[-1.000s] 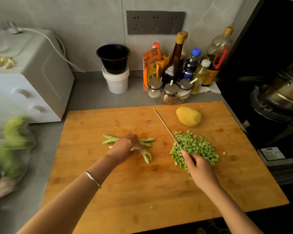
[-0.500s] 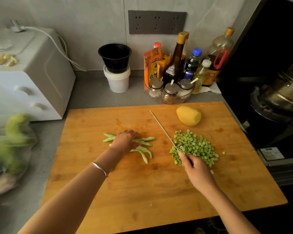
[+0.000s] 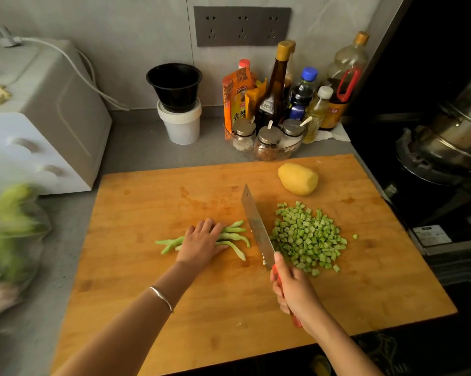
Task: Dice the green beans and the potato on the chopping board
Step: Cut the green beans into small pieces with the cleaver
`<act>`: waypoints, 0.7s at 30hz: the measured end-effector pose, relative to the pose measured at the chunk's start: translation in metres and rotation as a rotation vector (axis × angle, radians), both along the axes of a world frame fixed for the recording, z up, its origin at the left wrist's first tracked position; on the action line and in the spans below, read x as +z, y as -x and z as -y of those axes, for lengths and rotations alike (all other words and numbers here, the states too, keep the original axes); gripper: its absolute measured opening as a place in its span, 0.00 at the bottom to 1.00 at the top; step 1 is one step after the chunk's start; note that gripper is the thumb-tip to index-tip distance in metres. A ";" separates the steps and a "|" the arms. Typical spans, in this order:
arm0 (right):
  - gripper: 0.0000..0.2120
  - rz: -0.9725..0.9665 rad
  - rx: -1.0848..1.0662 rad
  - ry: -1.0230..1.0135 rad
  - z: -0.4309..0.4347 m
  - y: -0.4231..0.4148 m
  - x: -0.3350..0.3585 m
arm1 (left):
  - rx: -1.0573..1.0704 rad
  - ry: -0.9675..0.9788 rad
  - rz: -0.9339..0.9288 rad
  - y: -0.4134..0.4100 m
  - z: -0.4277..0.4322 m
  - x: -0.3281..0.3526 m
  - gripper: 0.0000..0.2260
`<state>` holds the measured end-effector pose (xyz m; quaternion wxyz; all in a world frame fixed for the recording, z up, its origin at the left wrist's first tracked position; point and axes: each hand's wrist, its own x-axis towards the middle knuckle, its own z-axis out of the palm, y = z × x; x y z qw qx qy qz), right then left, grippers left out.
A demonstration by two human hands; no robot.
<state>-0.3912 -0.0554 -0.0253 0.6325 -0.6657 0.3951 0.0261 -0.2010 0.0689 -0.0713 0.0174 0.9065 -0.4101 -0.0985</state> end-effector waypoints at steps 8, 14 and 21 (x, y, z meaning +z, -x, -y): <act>0.25 -0.028 -0.078 0.085 0.004 0.009 -0.006 | 0.077 0.064 -0.024 0.037 0.032 0.000 0.31; 0.26 -0.006 -0.030 0.094 -0.007 -0.001 -0.010 | -0.051 0.176 -0.191 0.021 0.021 0.007 0.30; 0.27 0.003 -0.015 0.134 0.001 0.003 -0.013 | -0.043 0.360 -0.223 0.024 0.018 0.004 0.21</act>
